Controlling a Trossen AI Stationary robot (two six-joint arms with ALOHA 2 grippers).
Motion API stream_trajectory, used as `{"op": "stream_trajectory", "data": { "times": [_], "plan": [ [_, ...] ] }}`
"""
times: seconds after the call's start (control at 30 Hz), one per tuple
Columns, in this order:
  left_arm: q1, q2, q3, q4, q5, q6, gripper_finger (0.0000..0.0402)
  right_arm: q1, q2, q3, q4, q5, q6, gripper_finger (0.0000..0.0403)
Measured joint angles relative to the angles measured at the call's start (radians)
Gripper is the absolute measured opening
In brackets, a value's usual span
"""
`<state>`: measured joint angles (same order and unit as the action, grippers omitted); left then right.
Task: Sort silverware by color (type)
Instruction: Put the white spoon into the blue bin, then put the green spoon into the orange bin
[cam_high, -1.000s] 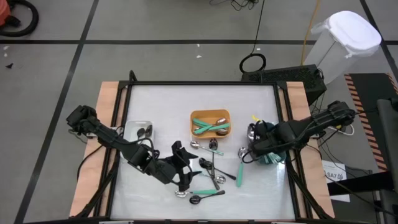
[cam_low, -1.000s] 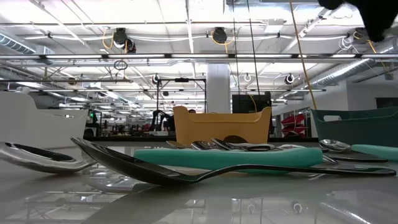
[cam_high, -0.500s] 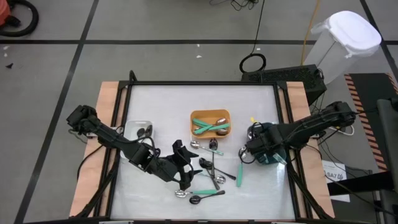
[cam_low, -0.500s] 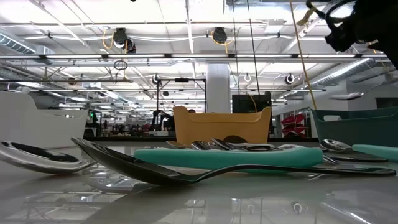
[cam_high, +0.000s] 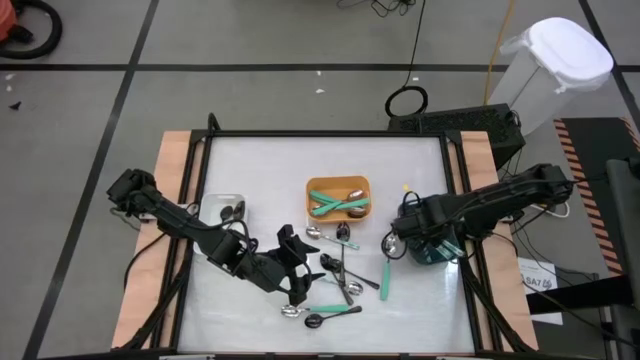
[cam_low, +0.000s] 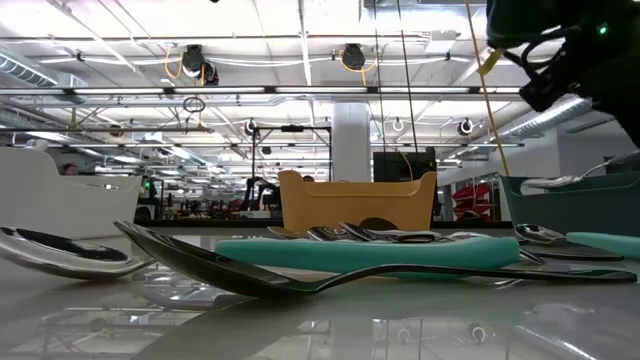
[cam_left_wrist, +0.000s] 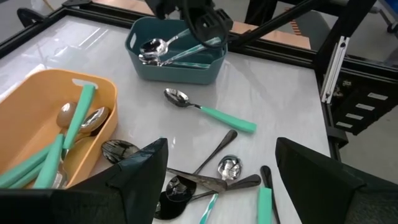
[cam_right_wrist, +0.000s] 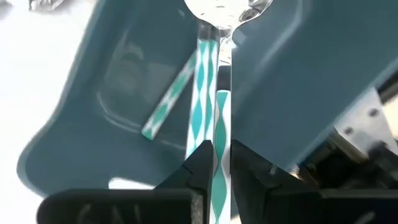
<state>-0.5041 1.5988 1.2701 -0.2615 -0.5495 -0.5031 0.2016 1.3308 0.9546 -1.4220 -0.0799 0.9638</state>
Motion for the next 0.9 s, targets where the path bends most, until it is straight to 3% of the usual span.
{"op": "stream_trajectory", "data": {
  "times": [0.4, 0.57, 0.9],
  "plan": [
    [0.000, 0.000, 0.000, 0.000, 0.001, 0.000, 0.0296, -0.006, 0.001, -0.068, 0.093, 0.028, 0.045, 0.0047],
    [0.000, 0.000, 0.000, 0.000, 0.001, 0.001, 0.0296, -0.006, 0.001, -0.068, 0.109, 0.082, 0.074, 0.0078],
    [0.000, -0.001, 0.000, -0.001, 0.001, -0.004, 0.0296, 0.010, 0.001, -0.007, 0.102, 0.081, 0.171, 0.0143]
  ]
}}
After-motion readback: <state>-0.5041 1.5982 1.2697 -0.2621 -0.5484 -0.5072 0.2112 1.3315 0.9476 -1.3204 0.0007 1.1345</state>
